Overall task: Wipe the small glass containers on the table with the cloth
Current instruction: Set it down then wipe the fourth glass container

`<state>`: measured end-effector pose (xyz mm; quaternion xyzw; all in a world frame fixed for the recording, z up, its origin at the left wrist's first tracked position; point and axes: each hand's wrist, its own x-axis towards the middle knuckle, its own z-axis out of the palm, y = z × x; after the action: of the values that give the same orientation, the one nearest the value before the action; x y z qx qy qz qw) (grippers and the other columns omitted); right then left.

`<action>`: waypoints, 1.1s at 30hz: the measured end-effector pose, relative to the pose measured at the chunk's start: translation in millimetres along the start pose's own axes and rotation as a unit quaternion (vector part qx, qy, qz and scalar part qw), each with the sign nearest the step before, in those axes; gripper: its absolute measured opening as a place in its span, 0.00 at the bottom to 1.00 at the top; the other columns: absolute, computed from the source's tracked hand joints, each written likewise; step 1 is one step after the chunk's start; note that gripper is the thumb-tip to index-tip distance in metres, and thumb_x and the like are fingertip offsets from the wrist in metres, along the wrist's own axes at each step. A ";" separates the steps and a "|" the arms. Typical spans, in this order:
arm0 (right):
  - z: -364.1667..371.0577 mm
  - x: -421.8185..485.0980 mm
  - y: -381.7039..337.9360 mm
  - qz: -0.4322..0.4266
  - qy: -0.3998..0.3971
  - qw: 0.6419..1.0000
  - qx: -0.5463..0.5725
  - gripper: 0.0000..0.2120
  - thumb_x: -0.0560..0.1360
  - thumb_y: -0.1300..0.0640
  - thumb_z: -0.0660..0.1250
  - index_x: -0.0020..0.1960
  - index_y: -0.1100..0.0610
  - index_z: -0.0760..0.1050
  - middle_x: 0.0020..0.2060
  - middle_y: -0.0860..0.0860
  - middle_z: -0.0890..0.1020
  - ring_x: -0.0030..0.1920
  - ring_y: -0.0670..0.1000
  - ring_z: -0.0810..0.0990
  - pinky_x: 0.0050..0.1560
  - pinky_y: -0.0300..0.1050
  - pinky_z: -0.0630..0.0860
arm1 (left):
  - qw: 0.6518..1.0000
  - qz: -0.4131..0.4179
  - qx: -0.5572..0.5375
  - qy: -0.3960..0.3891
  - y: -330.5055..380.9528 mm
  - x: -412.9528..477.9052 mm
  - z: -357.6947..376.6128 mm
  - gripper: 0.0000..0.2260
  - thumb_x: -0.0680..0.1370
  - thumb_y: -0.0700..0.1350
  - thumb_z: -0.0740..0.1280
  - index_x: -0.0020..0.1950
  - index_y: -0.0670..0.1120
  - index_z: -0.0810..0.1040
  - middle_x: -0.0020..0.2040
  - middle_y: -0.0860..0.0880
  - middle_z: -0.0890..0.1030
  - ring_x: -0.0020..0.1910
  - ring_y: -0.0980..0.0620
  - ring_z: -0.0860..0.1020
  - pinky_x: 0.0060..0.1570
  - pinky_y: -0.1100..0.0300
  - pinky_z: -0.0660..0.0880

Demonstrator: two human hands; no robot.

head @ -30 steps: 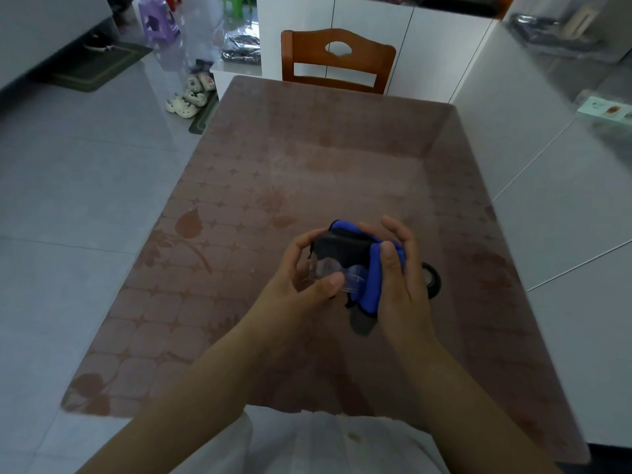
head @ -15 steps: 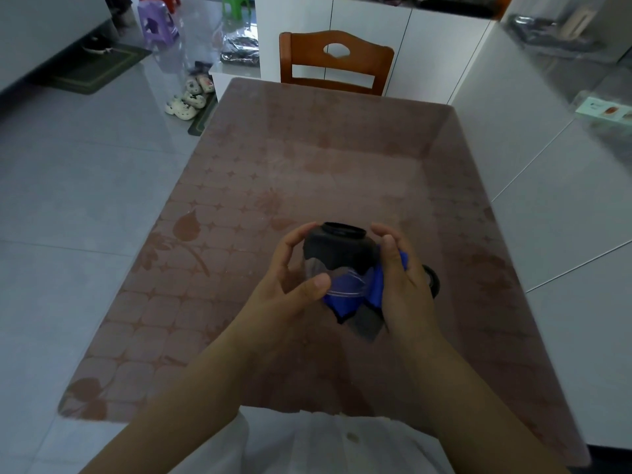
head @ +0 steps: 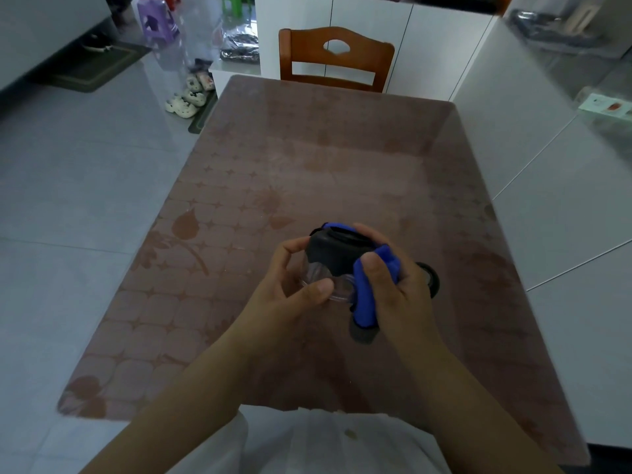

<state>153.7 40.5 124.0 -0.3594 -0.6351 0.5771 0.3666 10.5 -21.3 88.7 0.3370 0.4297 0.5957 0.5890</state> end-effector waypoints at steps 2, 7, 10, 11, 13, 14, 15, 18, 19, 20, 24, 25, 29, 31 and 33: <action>-3.0 1.5 -0.7 -0.001 0.014 1.000 0.008 0.16 0.75 0.48 0.60 0.60 0.53 0.72 0.53 0.51 0.78 0.45 0.35 0.80 0.42 0.27 0.75 | 1.000 -0.006 -0.014 -0.003 0.1 -1.3 1.6 0.41 0.63 0.55 0.78 0.69 0.46 0.63 0.54 0.50 0.83 0.54 0.52 0.81 0.52 0.63 0.76; 1.5 -3.1 -5.0 -0.005 -0.020 1.000 0.000 0.37 0.64 0.32 0.64 0.67 0.50 0.64 0.63 0.45 0.72 0.53 0.34 0.77 0.48 0.28 0.75 | 1.000 -0.011 -0.010 0.004 -1.4 -3.6 8.8 0.40 0.61 0.57 0.79 0.67 0.49 0.64 0.58 0.47 0.81 0.58 0.48 0.80 0.52 0.61 0.77; 3.8 -3.5 -3.9 -0.007 -0.017 0.999 -0.028 0.32 0.69 0.40 0.67 0.68 0.46 0.61 0.62 0.42 0.71 0.56 0.38 0.77 0.53 0.33 0.76 | 1.000 -0.008 0.007 -0.009 -0.4 -1.5 9.3 0.36 0.63 0.56 0.78 0.66 0.50 0.65 0.60 0.45 0.80 0.60 0.45 0.79 0.54 0.57 0.77; 3.8 -3.1 -3.5 -0.011 -0.010 1.000 -0.023 0.27 0.71 0.44 0.65 0.67 0.46 0.63 0.61 0.41 0.72 0.55 0.39 0.78 0.53 0.33 0.76 | 1.000 -0.005 0.017 -0.013 0.5 -0.8 8.8 0.36 0.64 0.56 0.77 0.66 0.50 0.65 0.61 0.44 0.79 0.60 0.45 0.79 0.55 0.56 0.77; 4.0 -1.8 -2.0 -0.015 0.004 1.000 -0.008 0.21 0.73 0.42 0.61 0.64 0.45 0.66 0.56 0.37 0.75 0.53 0.40 0.79 0.52 0.34 0.77 | 0.999 0.001 0.027 -0.017 2.9 0.8 7.7 0.36 0.64 0.56 0.77 0.67 0.49 0.64 0.61 0.42 0.79 0.59 0.44 0.79 0.55 0.55 0.77; 3.8 -1.5 -1.3 -0.014 0.008 1.000 -0.002 0.21 0.73 0.39 0.61 0.63 0.44 0.68 0.54 0.35 0.77 0.53 0.41 0.80 0.52 0.36 0.77 | 0.999 0.002 0.026 -0.020 4.2 2.0 7.1 0.37 0.64 0.56 0.77 0.67 0.49 0.64 0.62 0.42 0.78 0.59 0.44 0.79 0.56 0.54 0.77; 3.7 -0.9 -1.3 -0.011 0.014 1.000 0.002 0.22 0.71 0.34 0.60 0.61 0.43 0.69 0.55 0.36 0.78 0.54 0.42 0.80 0.52 0.37 0.78 | 0.999 0.004 0.020 -0.026 5.2 2.9 6.5 0.37 0.65 0.56 0.77 0.68 0.48 0.63 0.62 0.41 0.78 0.59 0.44 0.78 0.57 0.54 0.77; 0.5 1.3 -1.0 0.008 0.032 0.999 0.037 0.27 0.66 0.30 0.58 0.59 0.43 0.71 0.57 0.45 0.78 0.52 0.42 0.81 0.48 0.36 0.78 | 0.998 0.005 -0.007 -0.054 7.9 5.2 3.6 0.36 0.67 0.52 0.76 0.69 0.45 0.63 0.61 0.43 0.77 0.58 0.44 0.77 0.56 0.56 0.76; -1.2 1.9 -0.4 0.016 0.042 0.997 0.056 0.25 0.67 0.33 0.57 0.60 0.44 0.70 0.55 0.46 0.78 0.48 0.41 0.82 0.44 0.35 0.79 | 0.998 -0.001 -0.008 -0.060 9.2 5.9 2.2 0.35 0.68 0.52 0.75 0.69 0.44 0.63 0.61 0.44 0.77 0.58 0.45 0.76 0.55 0.57 0.76; -2.7 1.7 0.4 0.023 0.051 0.996 0.069 0.24 0.68 0.37 0.56 0.61 0.46 0.69 0.52 0.45 0.79 0.44 0.40 0.82 0.42 0.34 0.79 | 0.998 -0.007 0.000 -0.062 10.7 6.7 1.2 0.33 0.70 0.51 0.74 0.69 0.44 0.64 0.61 0.45 0.77 0.58 0.46 0.76 0.55 0.58 0.76; 0.8 -2.4 4.0 0.048 0.071 0.995 0.054 0.26 0.69 0.40 0.54 0.65 0.46 0.65 0.52 0.41 0.76 0.43 0.36 0.81 0.42 0.32 0.79 | 0.989 0.005 0.148 -0.021 18.4 12.1 2.2 0.28 0.71 0.52 0.68 0.70 0.51 0.67 0.65 0.50 0.75 0.62 0.54 0.76 0.55 0.64 0.75; 2.2 -3.6 4.1 0.050 0.076 0.995 0.046 0.28 0.68 0.39 0.54 0.66 0.46 0.63 0.54 0.42 0.75 0.45 0.36 0.80 0.44 0.32 0.79 | 0.985 0.015 0.173 -0.003 19.8 12.4 4.3 0.26 0.72 0.51 0.69 0.69 0.54 0.68 0.64 0.51 0.75 0.61 0.58 0.76 0.54 0.65 0.75; 6.0 -7.0 0.7 0.055 0.096 0.993 0.034 0.29 0.68 0.38 0.53 0.68 0.45 0.59 0.64 0.49 0.69 0.59 0.48 0.76 0.56 0.42 0.75 | 0.967 0.047 0.249 0.031 23.2 8.0 17.9 0.20 0.78 0.47 0.62 0.69 0.54 0.66 0.62 0.59 0.73 0.57 0.69 0.74 0.51 0.73 0.74; 8.4 -7.7 -1.1 0.032 0.109 0.993 0.020 0.28 0.70 0.40 0.53 0.68 0.46 0.58 0.63 0.49 0.69 0.58 0.46 0.75 0.53 0.36 0.75 | 0.966 0.051 0.253 0.015 21.6 4.9 26.0 0.24 0.74 0.51 0.64 0.70 0.54 0.65 0.64 0.58 0.73 0.59 0.66 0.74 0.52 0.73 0.74; 11.1 -6.9 0.7 0.001 0.124 0.992 -0.015 0.25 0.75 0.39 0.54 0.68 0.49 0.58 0.61 0.48 0.69 0.58 0.44 0.74 0.53 0.33 0.74 | 0.968 0.058 0.242 0.010 18.7 4.4 30.5 0.30 0.68 0.52 0.71 0.67 0.55 0.65 0.62 0.60 0.74 0.57 0.67 0.75 0.51 0.73 0.74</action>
<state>147.2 29.3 122.2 -0.4346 -0.5929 0.5189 0.4363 30.2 -12.2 117.5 0.4879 0.5469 0.5104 0.4498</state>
